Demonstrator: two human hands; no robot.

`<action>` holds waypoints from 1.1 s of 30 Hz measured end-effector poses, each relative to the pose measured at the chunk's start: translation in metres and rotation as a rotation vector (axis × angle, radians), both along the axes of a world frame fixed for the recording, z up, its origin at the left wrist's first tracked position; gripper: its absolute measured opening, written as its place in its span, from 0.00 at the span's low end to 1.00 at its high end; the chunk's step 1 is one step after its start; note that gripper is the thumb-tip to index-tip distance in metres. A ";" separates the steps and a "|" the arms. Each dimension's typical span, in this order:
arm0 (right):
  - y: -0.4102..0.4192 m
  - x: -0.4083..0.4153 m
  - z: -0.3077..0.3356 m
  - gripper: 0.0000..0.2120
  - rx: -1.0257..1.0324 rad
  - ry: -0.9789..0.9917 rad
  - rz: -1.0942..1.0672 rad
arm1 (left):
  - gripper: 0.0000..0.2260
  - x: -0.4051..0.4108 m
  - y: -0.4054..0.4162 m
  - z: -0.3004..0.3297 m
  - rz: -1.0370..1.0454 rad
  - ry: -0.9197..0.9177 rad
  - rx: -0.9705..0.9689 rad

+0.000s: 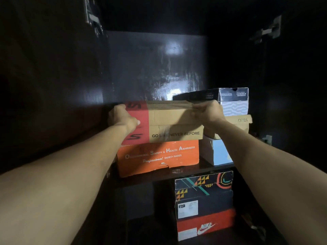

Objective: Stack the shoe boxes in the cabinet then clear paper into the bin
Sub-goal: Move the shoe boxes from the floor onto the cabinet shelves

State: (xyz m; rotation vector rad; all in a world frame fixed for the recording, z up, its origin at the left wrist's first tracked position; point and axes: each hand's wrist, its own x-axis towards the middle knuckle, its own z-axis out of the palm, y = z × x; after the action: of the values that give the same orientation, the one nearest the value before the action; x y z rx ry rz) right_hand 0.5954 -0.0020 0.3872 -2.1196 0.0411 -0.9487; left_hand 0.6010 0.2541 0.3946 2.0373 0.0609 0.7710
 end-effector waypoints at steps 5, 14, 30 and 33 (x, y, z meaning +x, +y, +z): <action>-0.001 0.032 0.005 0.13 -0.043 -0.025 -0.004 | 0.33 0.024 0.000 -0.009 0.052 -0.038 0.027; 0.011 0.071 -0.017 0.13 -0.012 -0.057 0.003 | 0.34 0.050 0.012 -0.023 0.101 -0.082 0.170; 0.017 0.057 -0.054 0.23 0.107 0.203 0.015 | 0.59 0.045 0.016 -0.048 -0.098 0.092 0.258; 0.015 0.048 -0.052 0.19 0.047 0.233 0.003 | 0.60 0.046 0.019 -0.049 -0.103 0.094 0.248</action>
State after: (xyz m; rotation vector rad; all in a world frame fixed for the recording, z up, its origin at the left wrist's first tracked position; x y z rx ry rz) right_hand 0.6437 0.0131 0.3353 -2.1756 0.1758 -0.6887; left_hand 0.6469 0.2734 0.3458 2.2915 -0.0894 0.6437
